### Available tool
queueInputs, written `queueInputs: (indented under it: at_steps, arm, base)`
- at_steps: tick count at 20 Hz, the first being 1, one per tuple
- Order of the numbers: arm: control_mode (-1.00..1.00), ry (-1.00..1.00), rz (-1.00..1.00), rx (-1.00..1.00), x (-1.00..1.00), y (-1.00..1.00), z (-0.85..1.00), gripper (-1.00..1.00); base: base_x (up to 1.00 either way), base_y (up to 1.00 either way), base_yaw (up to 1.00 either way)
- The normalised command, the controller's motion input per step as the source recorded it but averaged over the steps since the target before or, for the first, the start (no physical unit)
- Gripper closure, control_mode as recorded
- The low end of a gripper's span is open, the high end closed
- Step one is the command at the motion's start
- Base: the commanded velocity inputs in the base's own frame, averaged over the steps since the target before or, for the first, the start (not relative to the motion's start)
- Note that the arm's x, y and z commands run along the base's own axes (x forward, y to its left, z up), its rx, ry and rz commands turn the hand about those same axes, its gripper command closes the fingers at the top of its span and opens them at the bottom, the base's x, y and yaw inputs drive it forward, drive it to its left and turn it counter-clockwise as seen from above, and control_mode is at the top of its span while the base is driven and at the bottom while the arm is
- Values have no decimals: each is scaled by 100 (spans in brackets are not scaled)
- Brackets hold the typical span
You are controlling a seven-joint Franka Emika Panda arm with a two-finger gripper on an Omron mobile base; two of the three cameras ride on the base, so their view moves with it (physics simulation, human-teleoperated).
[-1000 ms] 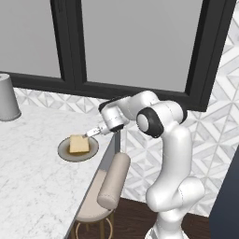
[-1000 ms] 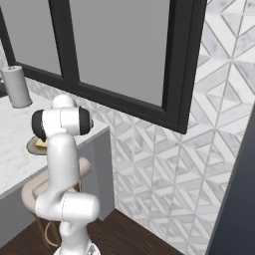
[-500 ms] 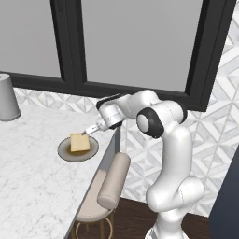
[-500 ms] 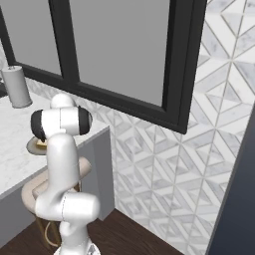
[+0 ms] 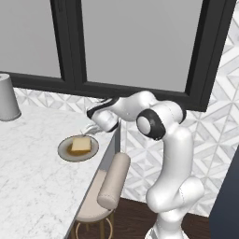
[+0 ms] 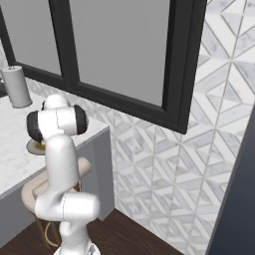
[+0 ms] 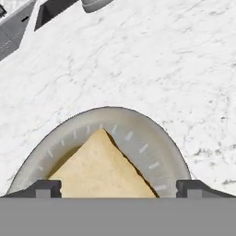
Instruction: Start the toaster. Once the lever pops up, take the bread to the plate on the dining counter.
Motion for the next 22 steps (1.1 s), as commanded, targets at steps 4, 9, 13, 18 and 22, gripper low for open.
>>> queueInputs:
  at_steps: [4, 9, 13, 18, 22]
  arm:
    - [-100, 18, -46, -25, 0, -3, 7, -100]
    - [-100, 4, -37, -4, -34, -32, 83, -100]
    - [-100, 0, -25, -1, -43, -26, 100, -100]
    - [-100, 0, -15, -2, -68, -39, 89, -100]
    - [-100, -5, -8, 0, -90, -76, 62, -100]
  base:
    - [0, 0, 0]
    - [0, 0, 0]
    - [0, 0, 0]
    - [0, 0, 0]
    - [0, 0, 0]
